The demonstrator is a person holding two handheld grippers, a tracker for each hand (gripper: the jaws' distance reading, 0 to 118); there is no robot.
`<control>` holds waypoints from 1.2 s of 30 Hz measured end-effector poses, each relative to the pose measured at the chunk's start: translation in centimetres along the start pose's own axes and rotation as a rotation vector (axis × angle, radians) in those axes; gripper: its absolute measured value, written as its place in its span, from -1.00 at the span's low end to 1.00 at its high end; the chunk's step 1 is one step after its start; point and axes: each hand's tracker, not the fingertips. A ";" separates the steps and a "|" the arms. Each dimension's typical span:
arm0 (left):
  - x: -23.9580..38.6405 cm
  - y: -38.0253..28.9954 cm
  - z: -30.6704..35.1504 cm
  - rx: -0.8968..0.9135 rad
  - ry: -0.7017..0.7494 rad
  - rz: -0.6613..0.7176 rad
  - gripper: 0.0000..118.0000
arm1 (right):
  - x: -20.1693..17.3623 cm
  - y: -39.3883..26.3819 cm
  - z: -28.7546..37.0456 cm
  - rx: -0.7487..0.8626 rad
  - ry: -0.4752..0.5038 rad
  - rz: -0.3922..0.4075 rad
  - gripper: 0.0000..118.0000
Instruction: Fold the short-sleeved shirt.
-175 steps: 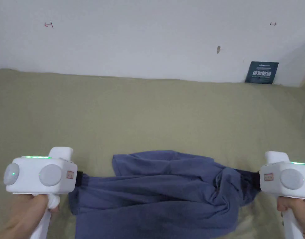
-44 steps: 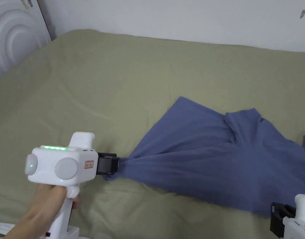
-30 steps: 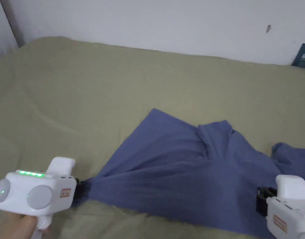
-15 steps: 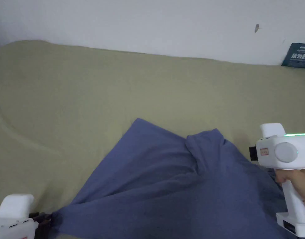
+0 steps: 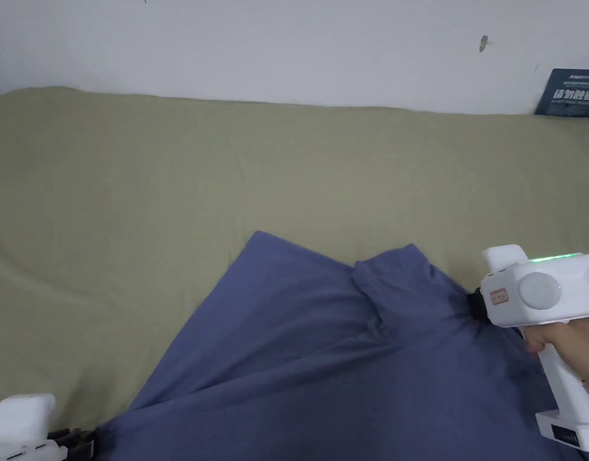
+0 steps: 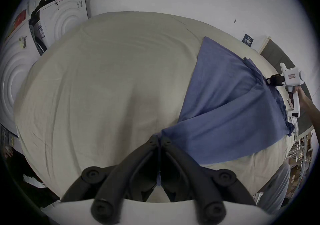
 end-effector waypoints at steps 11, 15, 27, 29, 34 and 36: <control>1.4 2.8 7.2 0.113 0.002 -0.012 -0.98 | 0.2 -0.2 16.6 0.309 -0.104 0.084 -0.95; 2.8 5.8 12.9 0.247 -0.046 -0.006 -0.98 | 1.3 0.0 24.4 0.441 -0.168 0.073 -0.95; 10.2 18.0 25.0 0.467 0.011 -0.082 -0.98 | 5.5 1.2 41.7 0.671 -0.298 -0.066 -0.95; 11.6 20.4 26.5 0.509 0.023 -0.096 -0.98 | 6.1 2.3 43.6 0.702 -0.312 -0.102 -0.95; 14.8 26.3 28.7 0.565 0.098 -0.139 -0.98 | 8.0 6.2 45.8 0.743 -0.344 -0.140 -0.95; 15.8 28.4 29.0 0.579 0.166 -0.147 -0.98 | 8.5 8.3 45.8 0.735 -0.386 -0.089 -0.95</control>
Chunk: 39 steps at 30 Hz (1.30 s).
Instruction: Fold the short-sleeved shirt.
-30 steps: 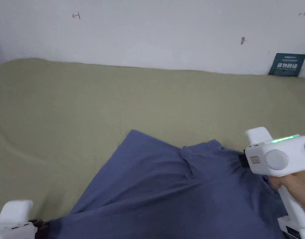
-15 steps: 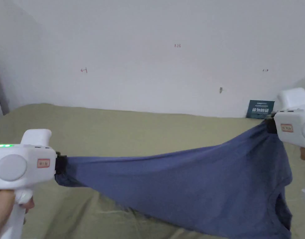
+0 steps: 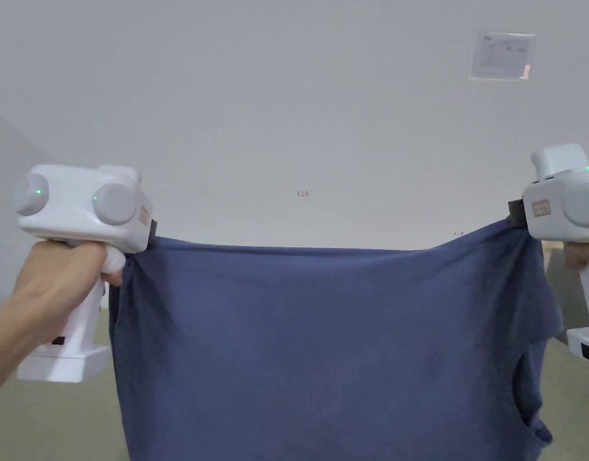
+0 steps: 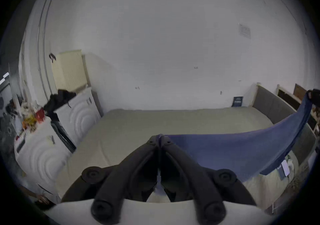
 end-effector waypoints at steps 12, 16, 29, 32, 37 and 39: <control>3.0 9.3 -8.2 0.099 0.104 -0.013 -0.98 | 0.0 6.6 -11.4 0.020 -0.039 -0.072 -0.95; 4.3 11.1 -11.9 0.068 0.173 -0.049 -0.98 | -0.3 8.1 -15.9 0.026 -0.049 -0.069 -0.95; 6.9 14.0 -24.9 0.071 0.196 -0.037 -0.98 | -2.0 9.8 -26.2 0.038 -0.080 -0.169 -0.95; 7.5 12.1 -27.3 0.056 0.196 -0.046 -0.98 | -2.9 7.7 -28.0 0.015 -0.075 -0.173 -0.96; 8.5 5.6 -31.9 -0.036 0.168 -0.070 -0.98 | -4.9 0.8 -31.0 -0.063 -0.057 -0.175 -0.96; 8.8 2.2 -33.7 -0.070 0.119 -0.060 -0.99 | -5.7 -2.8 -32.4 -0.124 -0.049 -0.153 -0.96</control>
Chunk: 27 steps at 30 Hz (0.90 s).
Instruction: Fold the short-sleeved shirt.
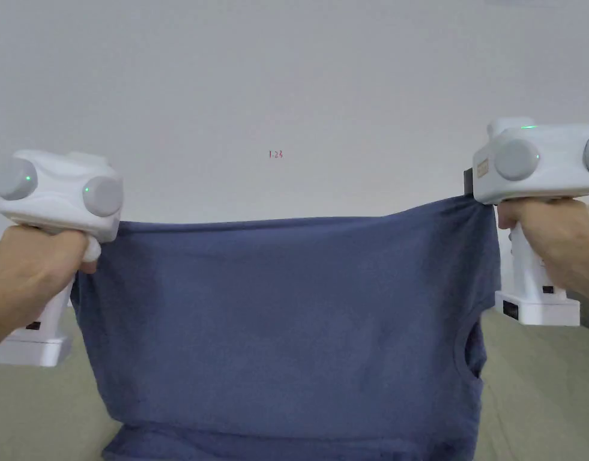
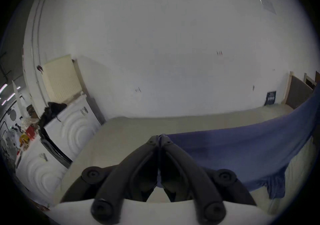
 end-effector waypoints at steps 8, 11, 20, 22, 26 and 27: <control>2.5 -12.5 -4.1 -0.134 -0.057 -0.037 -0.99 | -0.5 -15.0 -2.9 -0.190 0.037 0.023 -0.96; 2.6 -16.1 -4.3 -0.167 -0.064 -0.078 -0.99 | -0.4 -19.1 -2.5 -0.245 0.056 0.015 -0.96; 0.2 -20.7 0.6 -0.202 -0.100 -0.091 -0.99 | 1.8 -23.2 3.1 -0.277 0.064 -0.008 -0.96; -0.7 -21.3 3.1 -0.196 -0.110 -0.086 -0.99 | 2.6 -23.4 5.9 -0.269 0.073 -0.018 -0.95; -2.9 -23.3 8.6 -0.197 -0.139 -0.080 -0.99 | 4.3 -24.6 12.4 -0.257 0.095 -0.025 -0.95; -3.4 -24.3 10.2 -0.191 -0.144 -0.076 -0.99 | 4.7 -25.4 14.3 -0.258 0.097 -0.018 -0.95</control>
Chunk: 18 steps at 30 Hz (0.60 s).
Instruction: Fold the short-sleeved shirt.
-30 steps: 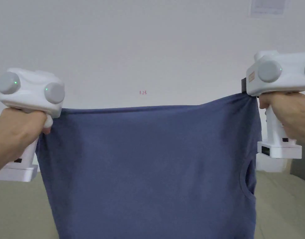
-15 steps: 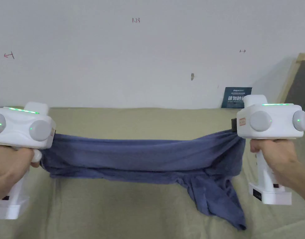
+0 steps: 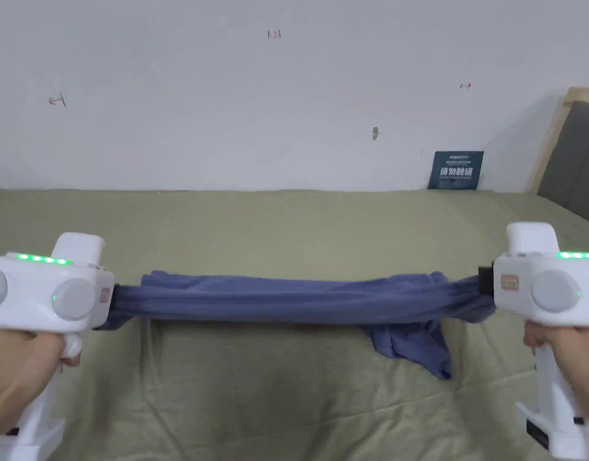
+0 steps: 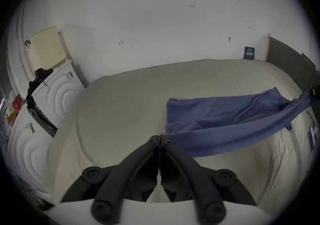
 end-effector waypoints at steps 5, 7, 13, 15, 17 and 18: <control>-1.1 -8.1 5.9 -0.028 -0.042 0.046 -0.99 | 2.1 -7.5 6.7 -0.019 0.055 -0.011 -0.95; -1.4 -11.9 7.9 -0.020 -0.039 0.056 -0.99 | 2.7 -10.7 9.2 -0.036 0.070 -0.026 -0.96; -2.4 -20.6 12.8 -0.060 -0.047 0.060 -0.99 | 3.7 -19.3 16.2 -0.068 0.137 -0.035 -0.95; -3.0 -22.5 14.2 -0.080 -0.066 0.103 -0.99 | 4.0 -21.6 17.6 -0.079 0.129 -0.028 -0.95; -3.6 -24.1 15.6 -0.086 -0.073 0.120 -0.99 | 4.4 -23.3 18.7 -0.094 0.127 -0.045 -0.95; -3.8 -24.8 16.1 -0.093 -0.075 0.121 -0.99 | 4.7 -24.0 19.1 -0.108 0.135 -0.053 -0.95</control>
